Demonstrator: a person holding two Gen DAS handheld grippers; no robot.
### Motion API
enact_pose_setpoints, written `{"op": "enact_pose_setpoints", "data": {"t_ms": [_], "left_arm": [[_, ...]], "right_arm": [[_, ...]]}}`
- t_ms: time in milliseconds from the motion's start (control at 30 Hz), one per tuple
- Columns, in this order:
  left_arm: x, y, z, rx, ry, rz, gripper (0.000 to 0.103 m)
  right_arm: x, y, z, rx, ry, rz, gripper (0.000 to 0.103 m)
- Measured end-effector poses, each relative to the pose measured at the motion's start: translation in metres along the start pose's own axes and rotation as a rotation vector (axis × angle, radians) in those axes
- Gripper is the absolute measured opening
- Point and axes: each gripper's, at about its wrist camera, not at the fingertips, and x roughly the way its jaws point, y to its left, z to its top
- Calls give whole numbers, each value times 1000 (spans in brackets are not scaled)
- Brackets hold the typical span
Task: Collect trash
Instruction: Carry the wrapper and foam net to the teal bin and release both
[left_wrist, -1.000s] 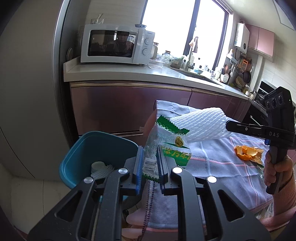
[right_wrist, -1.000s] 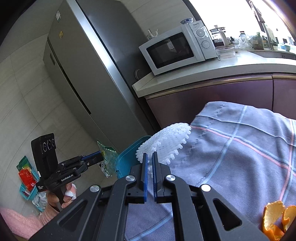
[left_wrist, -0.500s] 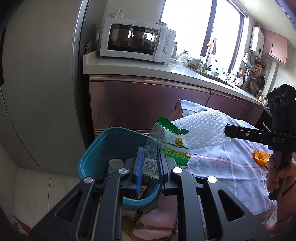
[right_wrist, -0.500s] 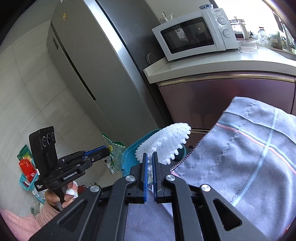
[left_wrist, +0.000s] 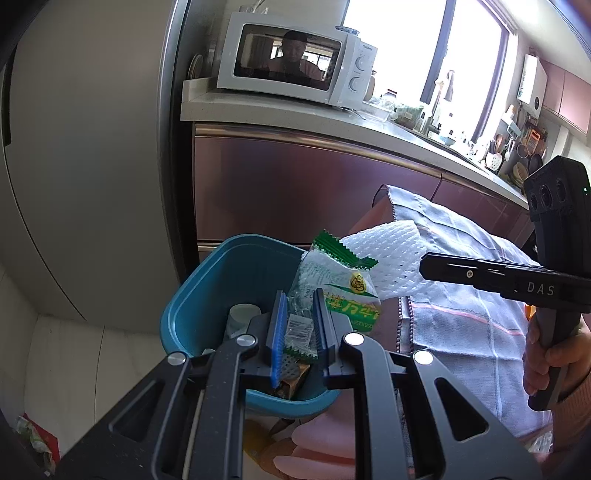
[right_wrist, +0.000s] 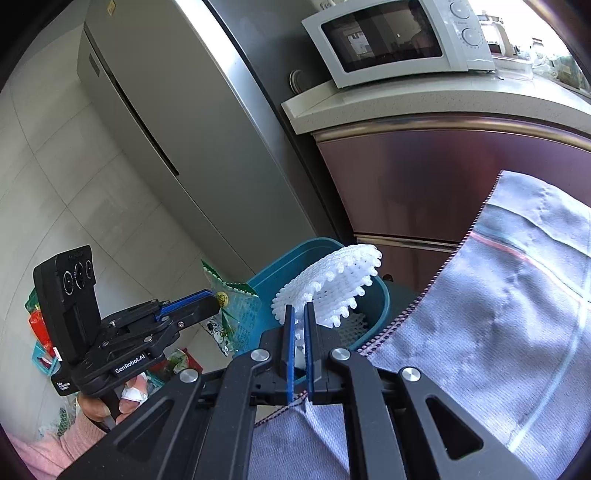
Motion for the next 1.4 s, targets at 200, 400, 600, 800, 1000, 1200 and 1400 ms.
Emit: {"op": "enact_pose_setpoints", "data": {"t_ms": [200, 400, 600, 800, 1000, 1200, 1400], "left_arm": [[15, 4, -2, -11, 24, 13, 15], [33, 10, -3, -26, 51, 26, 15], [49, 15, -7, -39, 71, 37, 15], [70, 16, -9, -50, 105, 37, 16], [98, 18, -17, -61, 163, 39, 20], [97, 13, -19, -57, 145, 37, 21], [73, 1, -18, -30, 76, 28, 29]], "right_arm": [[24, 3, 1, -9, 44, -8, 4], [50, 7, 5, -10, 85, -12, 4], [68, 6, 7, -4, 114, -16, 4], [86, -1, 8, 16, 154, -35, 9], [83, -11, 3, 51, 155, -40, 10], [65, -16, -3, 67, 125, -32, 11], [39, -15, -10, 68, 77, -16, 17]]}}
